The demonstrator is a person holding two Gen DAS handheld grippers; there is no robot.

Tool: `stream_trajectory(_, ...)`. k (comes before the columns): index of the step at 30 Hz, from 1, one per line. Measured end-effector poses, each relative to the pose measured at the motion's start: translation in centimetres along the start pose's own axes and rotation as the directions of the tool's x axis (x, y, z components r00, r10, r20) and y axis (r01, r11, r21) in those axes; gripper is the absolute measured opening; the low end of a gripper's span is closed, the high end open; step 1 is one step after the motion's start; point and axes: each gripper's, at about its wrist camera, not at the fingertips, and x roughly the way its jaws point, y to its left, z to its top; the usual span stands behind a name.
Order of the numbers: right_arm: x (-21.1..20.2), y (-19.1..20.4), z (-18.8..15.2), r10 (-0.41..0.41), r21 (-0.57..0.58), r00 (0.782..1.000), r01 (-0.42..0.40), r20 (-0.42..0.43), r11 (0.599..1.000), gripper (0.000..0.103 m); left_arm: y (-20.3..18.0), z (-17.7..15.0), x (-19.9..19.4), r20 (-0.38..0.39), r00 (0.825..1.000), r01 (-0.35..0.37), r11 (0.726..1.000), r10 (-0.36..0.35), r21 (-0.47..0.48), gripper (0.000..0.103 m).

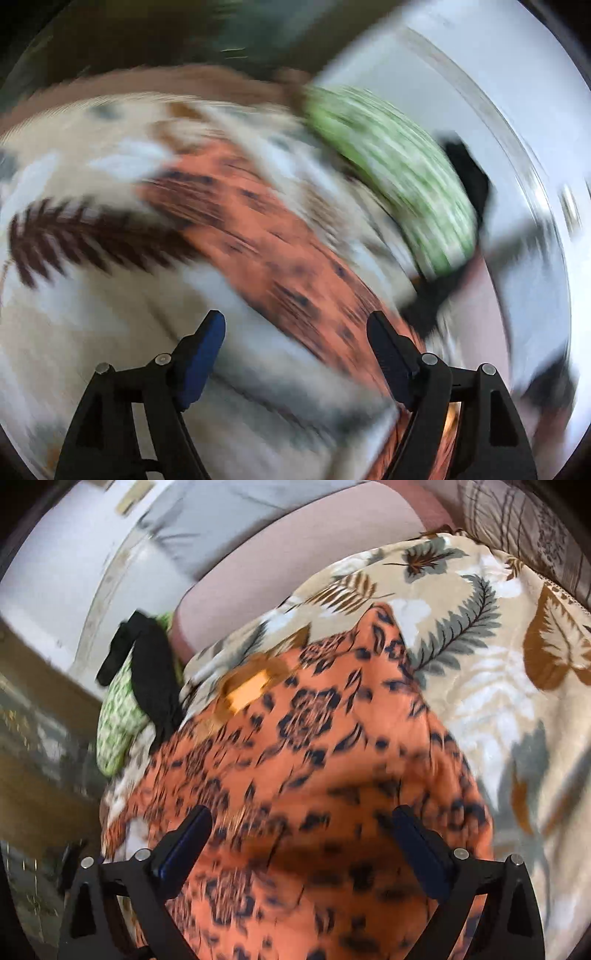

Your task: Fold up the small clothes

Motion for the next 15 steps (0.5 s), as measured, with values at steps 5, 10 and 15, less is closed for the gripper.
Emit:
stream_trajectory(5, -1.6, 0.6, -2.6, -0.028, 0.008, 1.0, 0.028, 0.0, 1.0, 0.099, 3.9, 4.0, 2.8, 0.003, 1.0, 0.0, 0.984, 0.0, -0.176, 0.078)
stream_trajectory(10, -2.2, 0.8, -3.6, -0.049, 0.022, 0.999, 0.048, 0.008, 0.999, 0.099, 3.3, 6.2, 5.6, -0.061, 0.996, -0.073, 0.987, 0.065, -0.146, 0.002)
stream_trajectory(15, -2.5, 0.8, -3.8, -0.048, 0.009, 0.998, 0.048, 0.027, 0.999, 0.099, -0.6, 6.7, 4.3, 0.003, 0.988, -0.152, 0.988, 0.152, -0.011, 0.003)
